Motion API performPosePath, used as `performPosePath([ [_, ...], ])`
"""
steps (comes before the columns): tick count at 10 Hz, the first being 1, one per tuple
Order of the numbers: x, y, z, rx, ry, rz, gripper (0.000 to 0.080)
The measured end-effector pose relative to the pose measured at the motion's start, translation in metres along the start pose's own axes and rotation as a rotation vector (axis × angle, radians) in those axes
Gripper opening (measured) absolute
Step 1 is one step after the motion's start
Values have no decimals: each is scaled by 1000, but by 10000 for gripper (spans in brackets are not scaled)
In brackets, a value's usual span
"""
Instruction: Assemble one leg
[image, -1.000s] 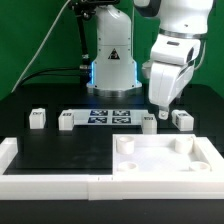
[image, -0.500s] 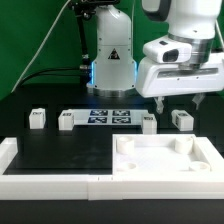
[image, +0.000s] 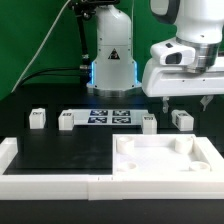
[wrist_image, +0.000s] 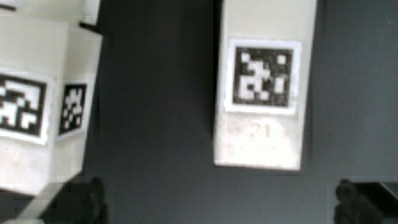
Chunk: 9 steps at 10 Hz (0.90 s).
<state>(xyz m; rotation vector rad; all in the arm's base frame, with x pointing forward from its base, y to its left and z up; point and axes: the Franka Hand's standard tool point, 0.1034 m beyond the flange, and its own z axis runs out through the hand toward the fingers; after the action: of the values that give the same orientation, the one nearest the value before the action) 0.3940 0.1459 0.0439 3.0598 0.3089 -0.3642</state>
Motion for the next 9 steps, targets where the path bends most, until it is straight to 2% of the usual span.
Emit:
performPosePath([
  [1,-4,2,0,-6,-97,-13,649],
  [2,-2,3,0,8,-203,-28,649],
  [5,-5,-1,4,-1,-471,-32,649],
  [6,-1,-3,8,3,-541,-31,649],
  [8,-14,-7,13,-10,-782,-19,649],
  [9,-15,-11,22,7,-891,-3,649],
])
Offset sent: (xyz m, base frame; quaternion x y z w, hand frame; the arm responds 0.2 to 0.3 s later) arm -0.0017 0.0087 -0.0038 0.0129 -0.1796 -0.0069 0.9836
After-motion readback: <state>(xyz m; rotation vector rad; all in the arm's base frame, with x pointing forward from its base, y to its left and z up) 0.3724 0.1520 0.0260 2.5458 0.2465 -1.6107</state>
